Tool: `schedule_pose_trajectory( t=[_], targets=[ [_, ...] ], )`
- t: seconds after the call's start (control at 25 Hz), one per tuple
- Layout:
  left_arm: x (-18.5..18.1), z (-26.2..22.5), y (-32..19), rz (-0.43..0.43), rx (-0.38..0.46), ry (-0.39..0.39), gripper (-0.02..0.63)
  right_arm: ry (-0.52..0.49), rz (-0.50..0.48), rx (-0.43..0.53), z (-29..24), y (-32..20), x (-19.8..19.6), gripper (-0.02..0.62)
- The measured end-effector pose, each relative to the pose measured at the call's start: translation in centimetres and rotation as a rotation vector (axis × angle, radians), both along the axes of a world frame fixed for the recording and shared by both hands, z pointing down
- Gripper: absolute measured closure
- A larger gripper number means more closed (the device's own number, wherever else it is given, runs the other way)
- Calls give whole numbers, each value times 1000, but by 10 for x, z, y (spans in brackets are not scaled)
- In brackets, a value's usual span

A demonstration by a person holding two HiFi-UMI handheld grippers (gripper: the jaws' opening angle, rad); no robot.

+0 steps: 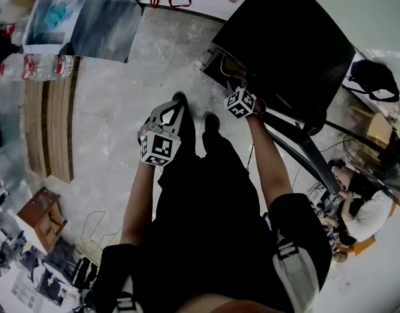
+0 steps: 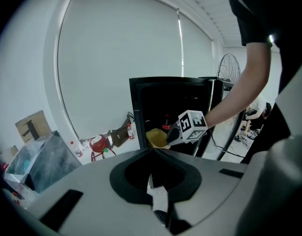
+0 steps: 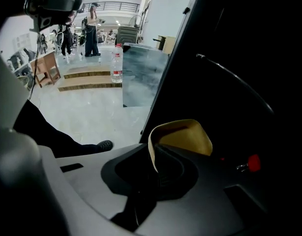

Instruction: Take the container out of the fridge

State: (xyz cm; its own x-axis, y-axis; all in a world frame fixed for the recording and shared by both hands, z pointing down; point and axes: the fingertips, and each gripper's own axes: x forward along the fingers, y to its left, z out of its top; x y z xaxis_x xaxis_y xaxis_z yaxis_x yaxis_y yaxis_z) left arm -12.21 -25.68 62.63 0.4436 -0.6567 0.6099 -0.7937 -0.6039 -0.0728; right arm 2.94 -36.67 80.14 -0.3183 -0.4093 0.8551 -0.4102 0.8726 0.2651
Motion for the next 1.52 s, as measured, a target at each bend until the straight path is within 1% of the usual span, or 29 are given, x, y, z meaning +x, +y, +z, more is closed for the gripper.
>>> schedule_pose_trajectory(
  t=[0.16,0.36,0.48,0.76,1.12,1.52],
  targets=[
    [0,3,-1,6,-8,4,584,31,-17,-3,8,-3,2,546],
    [-3,6,-1,8,-16,8,584,101,-90,23,14,-4,1,541],
    [-4,11,-2,7,-21,8,584,132,-119,34,22,-6,0,540],
    [-10,18,0,-1,-34,2,584,181,-154,21,42,-10,-1,534],
    [-17,22,-4,-14,-44,0,584,206,-169,29,45,-16,-2,555],
    [-11,19,-7,-11,-31,1,584,220,-229,58,39,-8,-6,568]
  ],
)
